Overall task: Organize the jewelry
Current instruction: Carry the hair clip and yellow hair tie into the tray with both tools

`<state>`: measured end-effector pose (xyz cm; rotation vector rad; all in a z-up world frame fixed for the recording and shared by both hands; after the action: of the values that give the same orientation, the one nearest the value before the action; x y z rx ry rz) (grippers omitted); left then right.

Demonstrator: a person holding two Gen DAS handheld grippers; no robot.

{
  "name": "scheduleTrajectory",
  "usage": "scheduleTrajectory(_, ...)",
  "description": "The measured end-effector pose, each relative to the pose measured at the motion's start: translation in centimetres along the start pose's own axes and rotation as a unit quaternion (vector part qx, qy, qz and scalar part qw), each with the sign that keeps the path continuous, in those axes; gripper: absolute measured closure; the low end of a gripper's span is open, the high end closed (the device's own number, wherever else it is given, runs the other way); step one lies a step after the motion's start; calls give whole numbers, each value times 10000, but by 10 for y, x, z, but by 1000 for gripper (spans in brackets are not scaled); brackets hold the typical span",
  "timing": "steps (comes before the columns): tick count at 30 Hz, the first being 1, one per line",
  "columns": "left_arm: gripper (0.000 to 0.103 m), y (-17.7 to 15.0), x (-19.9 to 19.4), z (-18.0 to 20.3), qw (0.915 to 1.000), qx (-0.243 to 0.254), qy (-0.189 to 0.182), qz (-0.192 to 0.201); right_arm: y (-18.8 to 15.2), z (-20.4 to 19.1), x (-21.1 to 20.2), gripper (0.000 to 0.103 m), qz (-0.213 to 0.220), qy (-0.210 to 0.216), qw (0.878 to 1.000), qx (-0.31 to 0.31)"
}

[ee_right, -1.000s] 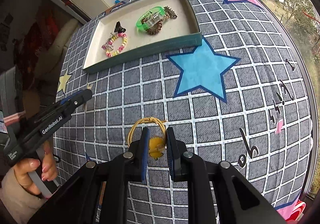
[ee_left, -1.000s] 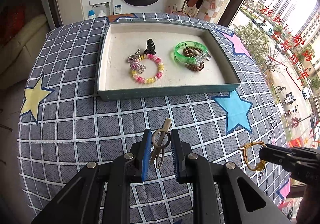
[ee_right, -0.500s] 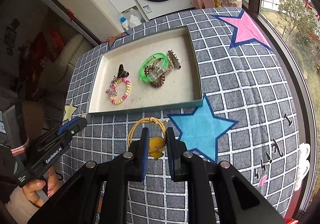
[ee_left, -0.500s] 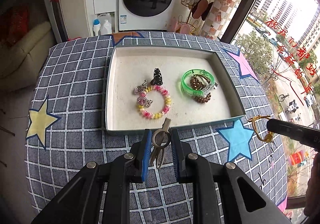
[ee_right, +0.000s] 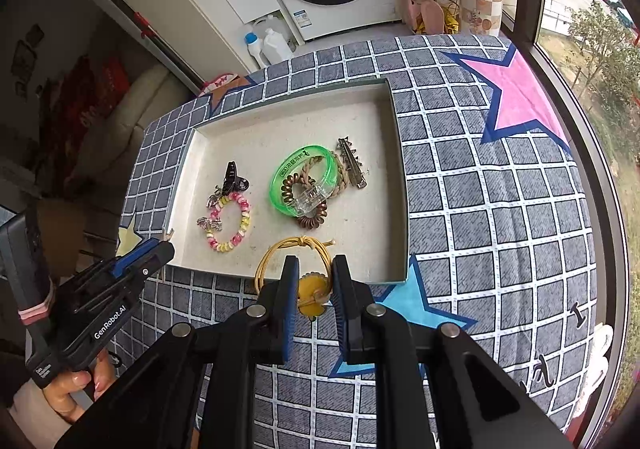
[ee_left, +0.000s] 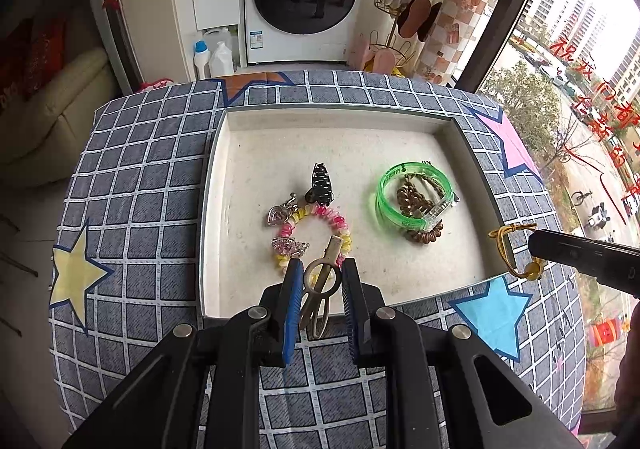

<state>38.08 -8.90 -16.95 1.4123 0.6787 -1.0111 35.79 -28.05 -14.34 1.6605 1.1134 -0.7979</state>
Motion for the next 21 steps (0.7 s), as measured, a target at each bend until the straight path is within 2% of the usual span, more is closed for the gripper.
scheduleTrajectory(13, 71, 12, 35, 15, 9998, 108, 115, -142, 21, 14, 33, 85, -181, 14, 9998, 49)
scheduleTrajectory(21, 71, 9, 58, 18, 9992, 123, 229, -311, 22, 19, 63, 85, -424, -37, 9991, 19)
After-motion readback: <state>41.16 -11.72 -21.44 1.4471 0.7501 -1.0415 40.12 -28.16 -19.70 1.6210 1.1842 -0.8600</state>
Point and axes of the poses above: each gripper's, at about its wrist camera, not at the fingertips, and x roughly the way its jaws point, z to its right, y to its top, the point moved 8 cm from there along x, roughly the way its jaws point, and after that the axes turned 3 degrees about y, right-handed, at the moved point
